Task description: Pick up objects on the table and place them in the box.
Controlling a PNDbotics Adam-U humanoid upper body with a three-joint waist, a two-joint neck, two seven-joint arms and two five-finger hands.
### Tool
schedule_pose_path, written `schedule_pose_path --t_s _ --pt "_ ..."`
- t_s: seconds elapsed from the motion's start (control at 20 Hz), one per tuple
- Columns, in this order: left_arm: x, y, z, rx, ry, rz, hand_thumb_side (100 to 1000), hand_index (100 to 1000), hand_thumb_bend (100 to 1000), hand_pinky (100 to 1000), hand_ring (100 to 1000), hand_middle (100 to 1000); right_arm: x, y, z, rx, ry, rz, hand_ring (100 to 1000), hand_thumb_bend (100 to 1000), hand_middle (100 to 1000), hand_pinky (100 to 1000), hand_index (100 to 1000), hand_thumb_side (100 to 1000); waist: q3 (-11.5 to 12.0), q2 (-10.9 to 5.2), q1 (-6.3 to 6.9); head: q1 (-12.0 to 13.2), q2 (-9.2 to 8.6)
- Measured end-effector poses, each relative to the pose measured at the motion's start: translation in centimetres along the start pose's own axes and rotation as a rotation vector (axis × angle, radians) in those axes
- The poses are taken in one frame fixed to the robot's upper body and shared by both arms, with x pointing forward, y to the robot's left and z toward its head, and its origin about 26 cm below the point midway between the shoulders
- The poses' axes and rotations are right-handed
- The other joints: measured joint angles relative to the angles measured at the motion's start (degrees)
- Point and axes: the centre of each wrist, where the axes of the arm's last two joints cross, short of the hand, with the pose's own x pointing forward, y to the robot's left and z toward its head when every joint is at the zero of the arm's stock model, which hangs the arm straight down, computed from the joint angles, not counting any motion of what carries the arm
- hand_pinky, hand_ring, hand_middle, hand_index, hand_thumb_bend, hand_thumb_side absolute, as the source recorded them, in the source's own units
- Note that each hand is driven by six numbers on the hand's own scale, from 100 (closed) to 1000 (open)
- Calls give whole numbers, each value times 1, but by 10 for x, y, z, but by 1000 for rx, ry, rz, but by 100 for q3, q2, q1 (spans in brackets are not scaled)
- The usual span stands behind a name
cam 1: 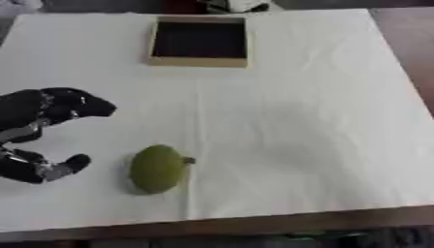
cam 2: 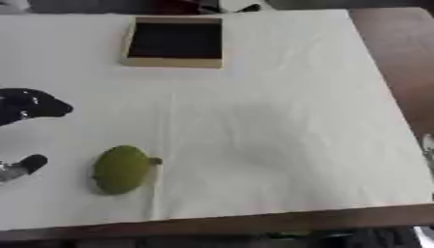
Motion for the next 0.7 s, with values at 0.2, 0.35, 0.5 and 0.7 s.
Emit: schedule_pose_path --t_s 0.2,0.35,0.5,0.7 --pt "0 -3 -5 -2 -1 15 138 982 197 900 800 863 0 0 0 2 4 -1 670 100 589 753 739 435 -17 -26 10 -3 0" --pt "1 -5 -9 -3 0 30 141 981 190 896 793 860 0 1 1 4 8 -8 670 100 589 753 739 435 -46 -30 20 -7 0" --pt "1 -7 -11 -5 6 45 158 984 139 892 782 856 0 2 1 6 10 -10 670 100 589 754 739 434 -75 -34 27 -4 0" --pt "2 -11 -16 6 2 85 214 984 100 888 759 847 0 4 0 11 13 -23 670 100 589 753 739 436 -81 -63 62 16 0"
